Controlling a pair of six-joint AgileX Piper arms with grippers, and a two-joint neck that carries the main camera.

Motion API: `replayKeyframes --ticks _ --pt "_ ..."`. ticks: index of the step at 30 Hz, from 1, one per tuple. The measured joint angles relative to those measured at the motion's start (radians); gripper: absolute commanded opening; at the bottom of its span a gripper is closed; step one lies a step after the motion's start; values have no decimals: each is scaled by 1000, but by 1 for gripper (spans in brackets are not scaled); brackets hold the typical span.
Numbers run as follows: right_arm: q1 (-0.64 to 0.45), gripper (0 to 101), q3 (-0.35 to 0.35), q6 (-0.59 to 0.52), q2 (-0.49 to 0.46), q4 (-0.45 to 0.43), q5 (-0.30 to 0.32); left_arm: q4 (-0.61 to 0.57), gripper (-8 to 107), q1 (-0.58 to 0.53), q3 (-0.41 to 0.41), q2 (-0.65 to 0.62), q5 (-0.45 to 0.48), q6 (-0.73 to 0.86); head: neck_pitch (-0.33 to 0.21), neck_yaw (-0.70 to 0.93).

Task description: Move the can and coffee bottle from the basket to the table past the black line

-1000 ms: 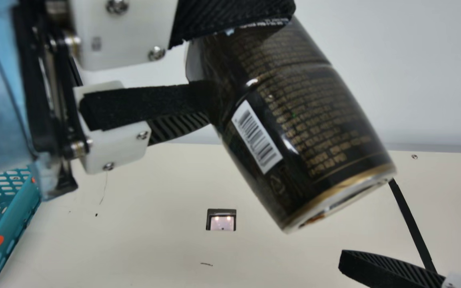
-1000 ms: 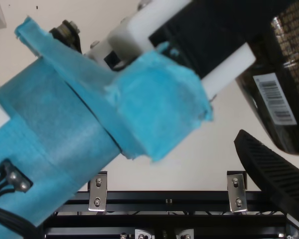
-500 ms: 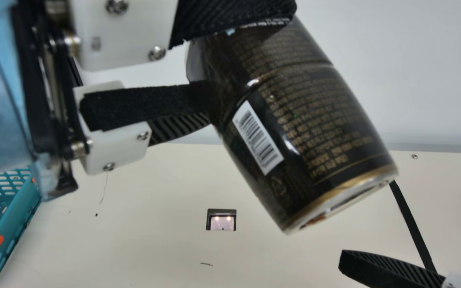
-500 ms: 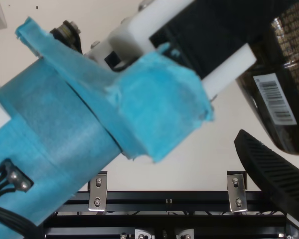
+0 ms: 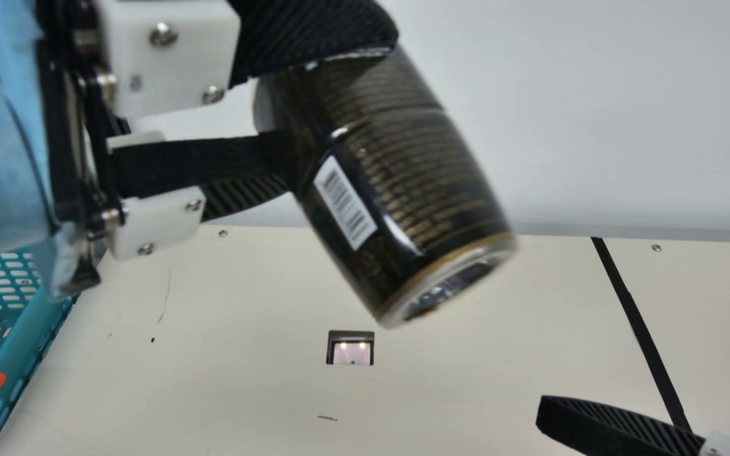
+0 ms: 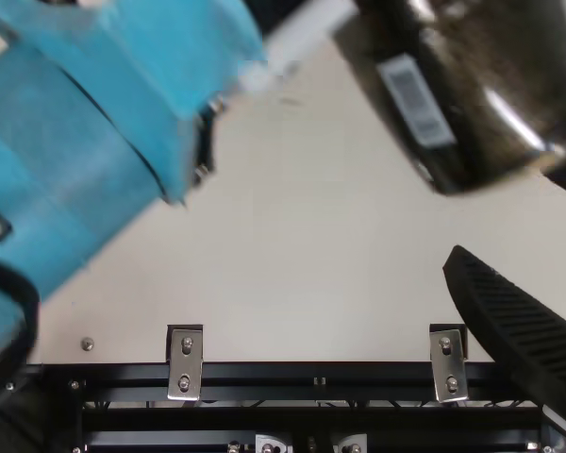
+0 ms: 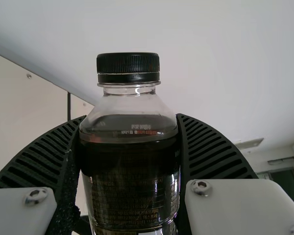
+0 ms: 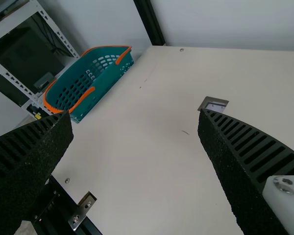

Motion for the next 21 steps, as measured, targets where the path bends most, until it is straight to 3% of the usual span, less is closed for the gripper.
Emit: replayKeyframes --ticks 9,15,21 --pt "0 101 0 0 0 0 0 -137 10 134 147 -26 -26 148 0 0" --pt "0 101 0 0 0 0 0 -329 10 184 287 -55 -49 321 0 0" --pt "0 101 0 0 0 0 0 -584 10 247 421 -71 -14 544 0 0"
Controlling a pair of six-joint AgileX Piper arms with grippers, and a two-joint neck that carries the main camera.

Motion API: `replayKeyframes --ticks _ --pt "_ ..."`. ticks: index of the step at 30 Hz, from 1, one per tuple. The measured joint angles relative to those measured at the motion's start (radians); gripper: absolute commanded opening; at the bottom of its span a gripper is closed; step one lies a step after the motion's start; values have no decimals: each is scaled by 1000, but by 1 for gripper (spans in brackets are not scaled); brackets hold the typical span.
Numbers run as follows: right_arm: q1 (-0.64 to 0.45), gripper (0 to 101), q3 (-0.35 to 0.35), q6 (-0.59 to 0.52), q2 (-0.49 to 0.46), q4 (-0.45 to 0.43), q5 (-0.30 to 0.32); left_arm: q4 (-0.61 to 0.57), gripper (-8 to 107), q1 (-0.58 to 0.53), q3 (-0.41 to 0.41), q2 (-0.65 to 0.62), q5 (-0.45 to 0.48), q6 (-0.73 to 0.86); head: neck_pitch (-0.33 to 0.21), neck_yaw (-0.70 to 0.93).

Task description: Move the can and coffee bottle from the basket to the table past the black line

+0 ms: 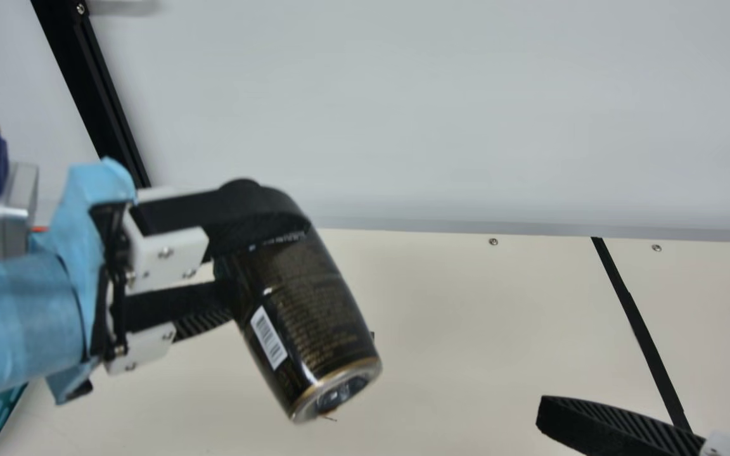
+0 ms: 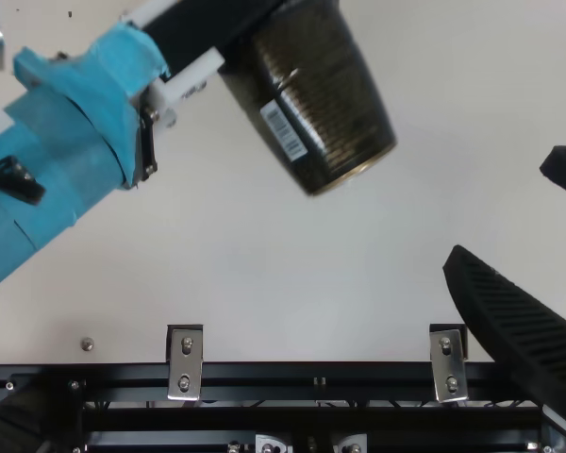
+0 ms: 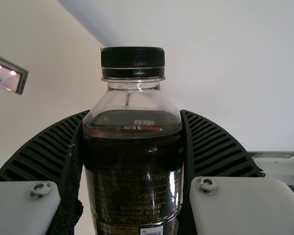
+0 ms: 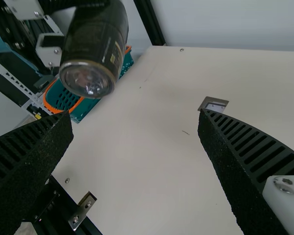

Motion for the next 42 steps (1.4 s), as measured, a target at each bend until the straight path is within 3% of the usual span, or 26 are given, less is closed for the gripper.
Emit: replayKeyframes --ticks 11,18,22,42 --pt "0 101 0 0 0 0 0 -488 10 260 205 60 220 456 0 0" --pt "0 101 0 0 0 0 0 -722 10 397 314 138 383 695 0 0" --pt "0 101 0 0 0 0 0 -768 10 404 320 144 410 744 0 0" --pt "0 101 0 0 0 0 0 -766 10 404 320 144 408 744 0 0"
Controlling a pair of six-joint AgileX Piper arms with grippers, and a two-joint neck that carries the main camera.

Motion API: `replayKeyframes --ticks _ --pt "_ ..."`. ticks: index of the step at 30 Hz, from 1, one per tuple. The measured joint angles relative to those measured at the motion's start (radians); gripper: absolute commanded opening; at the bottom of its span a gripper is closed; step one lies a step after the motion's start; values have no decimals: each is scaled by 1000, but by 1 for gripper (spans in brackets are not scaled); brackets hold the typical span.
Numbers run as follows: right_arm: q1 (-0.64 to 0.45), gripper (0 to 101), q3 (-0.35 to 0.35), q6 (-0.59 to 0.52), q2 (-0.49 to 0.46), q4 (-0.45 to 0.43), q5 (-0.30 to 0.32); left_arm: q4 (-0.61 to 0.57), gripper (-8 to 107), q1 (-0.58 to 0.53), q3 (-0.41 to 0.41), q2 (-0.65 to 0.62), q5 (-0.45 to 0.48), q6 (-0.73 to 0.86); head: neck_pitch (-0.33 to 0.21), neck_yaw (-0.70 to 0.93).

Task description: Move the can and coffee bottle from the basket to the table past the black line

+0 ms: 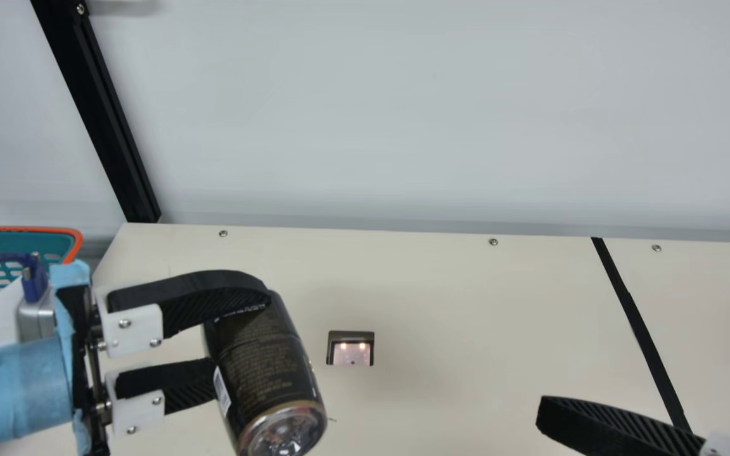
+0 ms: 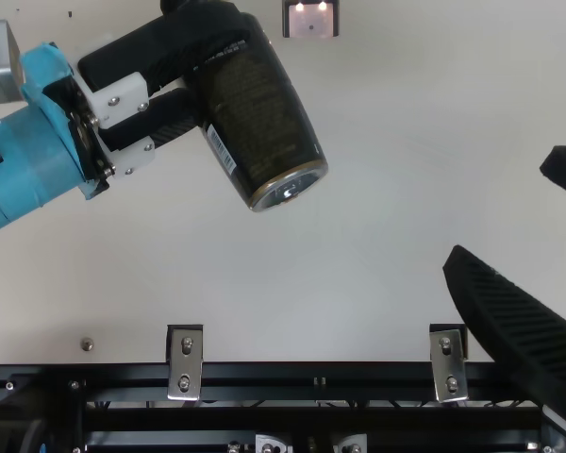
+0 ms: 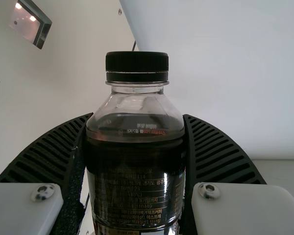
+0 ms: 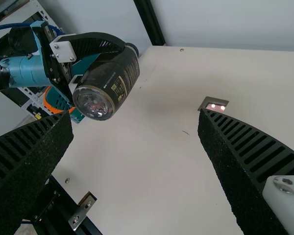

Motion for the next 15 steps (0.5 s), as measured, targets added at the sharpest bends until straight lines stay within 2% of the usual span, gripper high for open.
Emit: replayKeyframes --ticks 3,10,15 --pt "0 101 0 0 0 0 0 0 10 0 0 0 0 0 15 -10" --pt "0 101 0 0 0 0 0 0 10 0 0 0 0 0 123 31" --pt "0 101 0 0 0 0 0 0 10 0 0 0 0 0 128 41"
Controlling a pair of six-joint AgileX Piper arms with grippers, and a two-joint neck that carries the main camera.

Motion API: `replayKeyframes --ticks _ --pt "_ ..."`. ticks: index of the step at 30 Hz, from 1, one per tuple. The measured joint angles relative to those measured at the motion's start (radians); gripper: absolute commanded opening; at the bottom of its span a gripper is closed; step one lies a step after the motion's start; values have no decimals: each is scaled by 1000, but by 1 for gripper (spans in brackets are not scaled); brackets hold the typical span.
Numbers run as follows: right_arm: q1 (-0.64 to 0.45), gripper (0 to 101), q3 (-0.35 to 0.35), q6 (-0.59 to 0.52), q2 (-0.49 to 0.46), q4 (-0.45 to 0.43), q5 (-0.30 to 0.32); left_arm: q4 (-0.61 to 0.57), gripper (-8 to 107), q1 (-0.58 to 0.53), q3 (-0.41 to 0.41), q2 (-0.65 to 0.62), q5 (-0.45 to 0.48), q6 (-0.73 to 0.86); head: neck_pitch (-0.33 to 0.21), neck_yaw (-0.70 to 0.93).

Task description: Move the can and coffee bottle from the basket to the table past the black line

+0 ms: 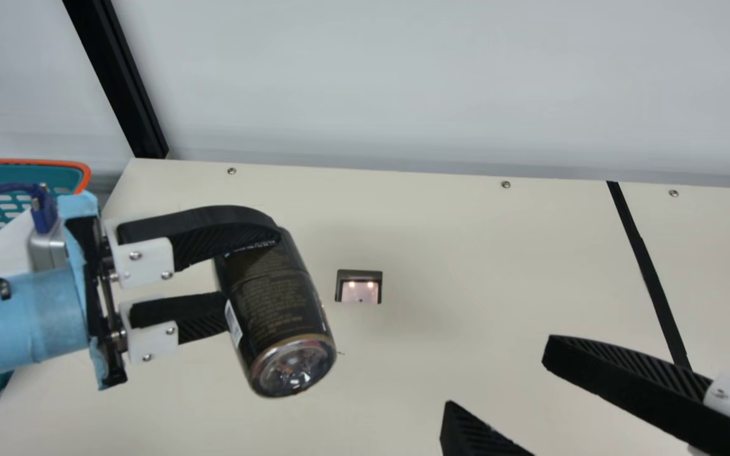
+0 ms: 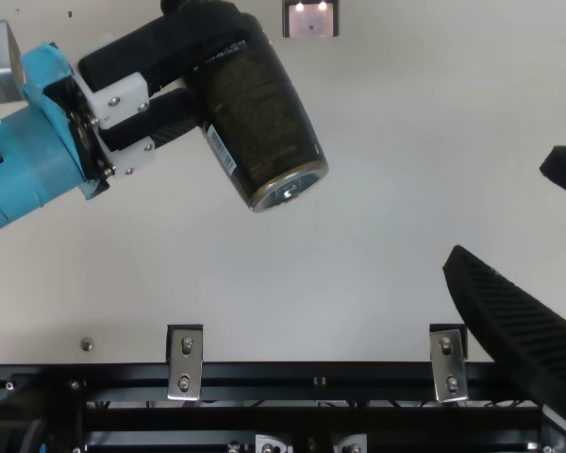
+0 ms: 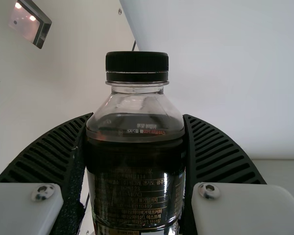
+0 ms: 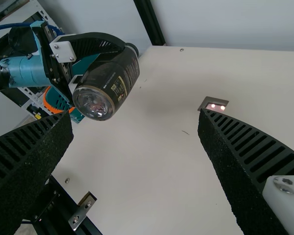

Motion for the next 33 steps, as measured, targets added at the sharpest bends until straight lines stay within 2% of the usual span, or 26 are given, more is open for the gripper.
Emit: replayKeyframes --ticks 11,19,25,33 --pt "22 101 -11 23 9 -7 -10 0 10 0 0 0 0 0 -5 -5" --pt "89 101 -43 65 105 29 -61 -23 10 8 -16 -4 30 -25 -5 -5" --pt "161 101 -53 129 192 104 -91 -57 10 -4 -30 -13 40 -30 -5 -5" --pt "166 101 -53 138 203 123 -103 -64 10 -11 -33 -16 36 -30 -5 -5"
